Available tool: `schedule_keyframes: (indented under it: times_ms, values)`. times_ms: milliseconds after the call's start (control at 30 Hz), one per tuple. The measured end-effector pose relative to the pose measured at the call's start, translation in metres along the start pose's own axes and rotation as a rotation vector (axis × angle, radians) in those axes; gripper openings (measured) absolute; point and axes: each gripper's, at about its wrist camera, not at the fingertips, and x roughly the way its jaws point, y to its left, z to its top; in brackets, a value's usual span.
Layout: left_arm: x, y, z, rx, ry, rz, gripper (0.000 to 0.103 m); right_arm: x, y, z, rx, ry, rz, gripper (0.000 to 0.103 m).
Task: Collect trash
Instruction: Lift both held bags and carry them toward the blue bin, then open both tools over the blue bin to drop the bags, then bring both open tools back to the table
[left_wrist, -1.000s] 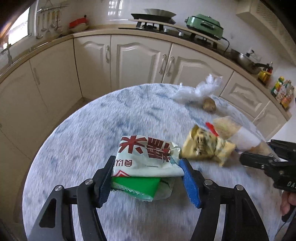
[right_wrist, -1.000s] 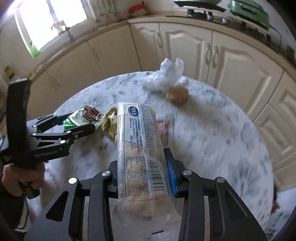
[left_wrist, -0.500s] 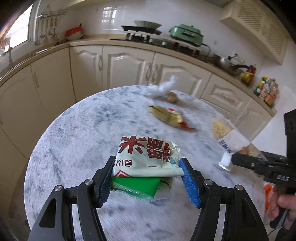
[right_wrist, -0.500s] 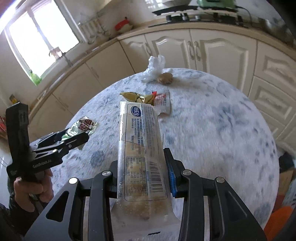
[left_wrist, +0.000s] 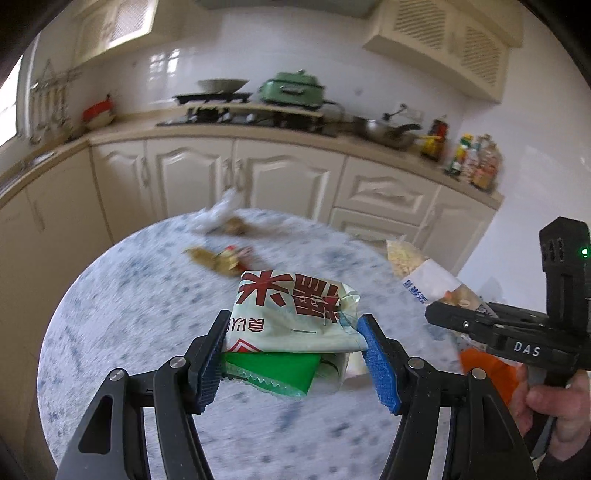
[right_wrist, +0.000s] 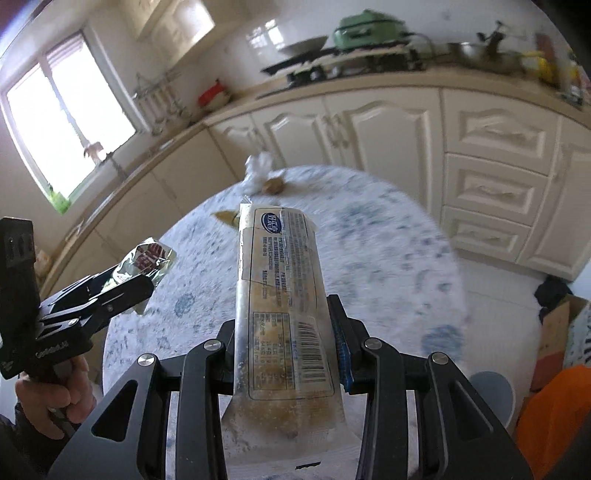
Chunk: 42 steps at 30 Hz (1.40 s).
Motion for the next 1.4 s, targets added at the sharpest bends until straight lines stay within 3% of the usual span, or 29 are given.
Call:
schedule_keyframes:
  times_ms: [233,467,800,1133,1200,1267,1367,1400]
  values:
    - [0.003,-0.07,0.017,0.094,-0.03,-0.112,0.063,-0.061,-0.047,-0.003,0.076,-0.101,-0.083,0.037]
    - [0.038,-0.152,0.019,0.179,0.015,-0.248,0.063,-0.115,-0.124,-0.029,0.205,-0.151,-0.247,0.037]
    - [0.12,-0.265,-0.002,0.332,0.217,-0.391,0.063,-0.129,-0.233,-0.096,0.428,-0.088,-0.386,0.037]
    - [0.213,-0.346,-0.031,0.431,0.471,-0.433,0.063,-0.096,-0.308,-0.144,0.591,0.001,-0.388,0.04]
    - [0.235,-0.356,-0.037,0.425,0.524,-0.432,0.063,-0.091,-0.319,-0.149,0.613,0.004,-0.394,0.048]
    - [0.257,-0.369,-0.037,0.445,0.586,-0.422,0.064,-0.082,-0.332,-0.157,0.64,0.025,-0.407,0.074]
    - [0.28,-0.379,-0.039,0.449,0.63,-0.366,0.068,-0.073,-0.345,-0.169,0.693,0.058,-0.418,0.086]
    - [0.283,-0.38,-0.037,0.449,0.631,-0.353,0.076,-0.073,-0.348,-0.172,0.71,0.063,-0.419,0.088]
